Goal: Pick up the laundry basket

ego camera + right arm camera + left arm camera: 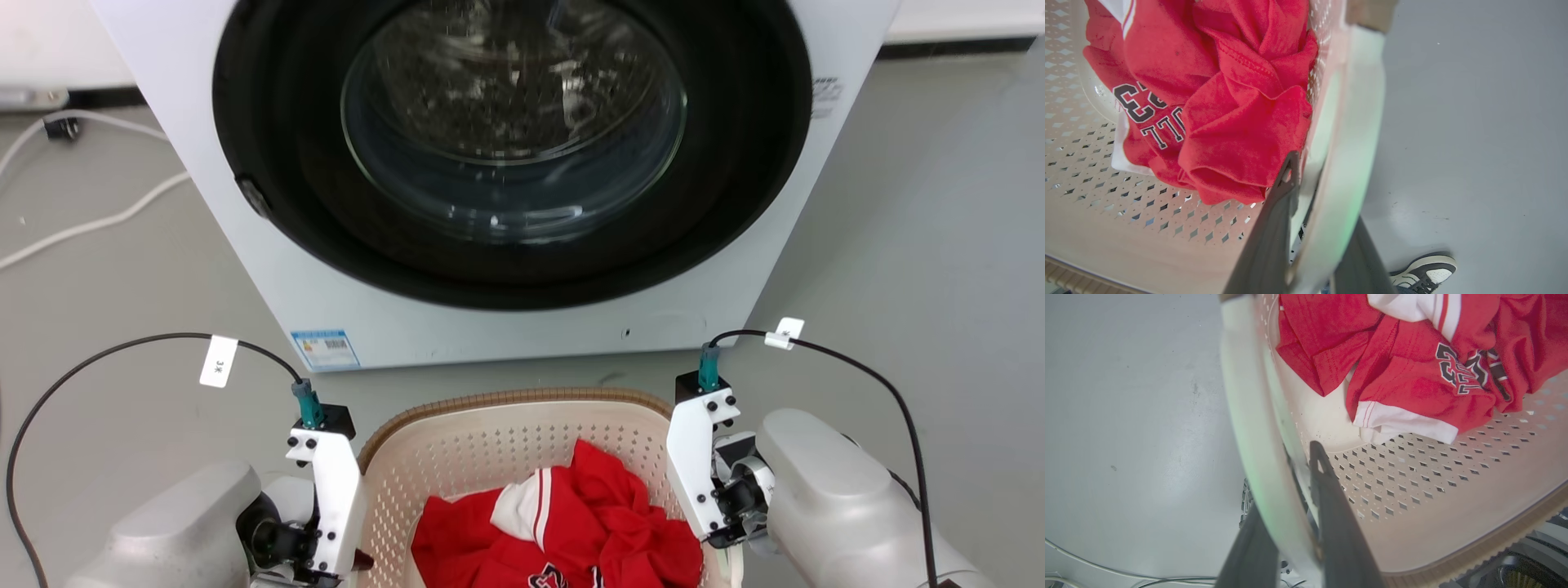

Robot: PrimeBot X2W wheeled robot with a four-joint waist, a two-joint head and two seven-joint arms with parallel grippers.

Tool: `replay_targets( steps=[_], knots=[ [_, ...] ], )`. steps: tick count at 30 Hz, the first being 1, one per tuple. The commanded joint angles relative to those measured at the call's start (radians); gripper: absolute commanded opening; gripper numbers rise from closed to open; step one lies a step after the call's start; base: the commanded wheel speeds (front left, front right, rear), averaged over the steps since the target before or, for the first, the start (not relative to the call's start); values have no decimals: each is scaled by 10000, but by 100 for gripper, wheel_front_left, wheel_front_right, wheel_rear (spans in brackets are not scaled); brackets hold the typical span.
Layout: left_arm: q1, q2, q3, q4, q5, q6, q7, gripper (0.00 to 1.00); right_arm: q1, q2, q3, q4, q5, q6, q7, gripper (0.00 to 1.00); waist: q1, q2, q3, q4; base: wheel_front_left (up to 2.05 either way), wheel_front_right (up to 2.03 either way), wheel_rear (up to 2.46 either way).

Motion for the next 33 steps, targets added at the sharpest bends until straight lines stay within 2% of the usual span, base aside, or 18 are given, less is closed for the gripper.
replay_targets(
  steps=[1, 13, 33],
  knots=[
    [137, -11, -31, -105, -46, -122, 150, 0, 127, 25, 127, -101, 43, 28, 95, 0, 3, 0, -410, -60, 0, 0, 0],
    [-124, -344, 112, 43, -551, -123, 804, 0, 25, 80, 364, -245, 705, 33, 641, 0, 3, 0, -1178, -99, 0, 0, 0],
    [-223, -448, 133, 495, -784, -123, 1225, 0, -71, 85, 623, -11, 1127, 37, 599, 0, 3, 0, -1249, -45, 0, 0, 0]
  ],
)
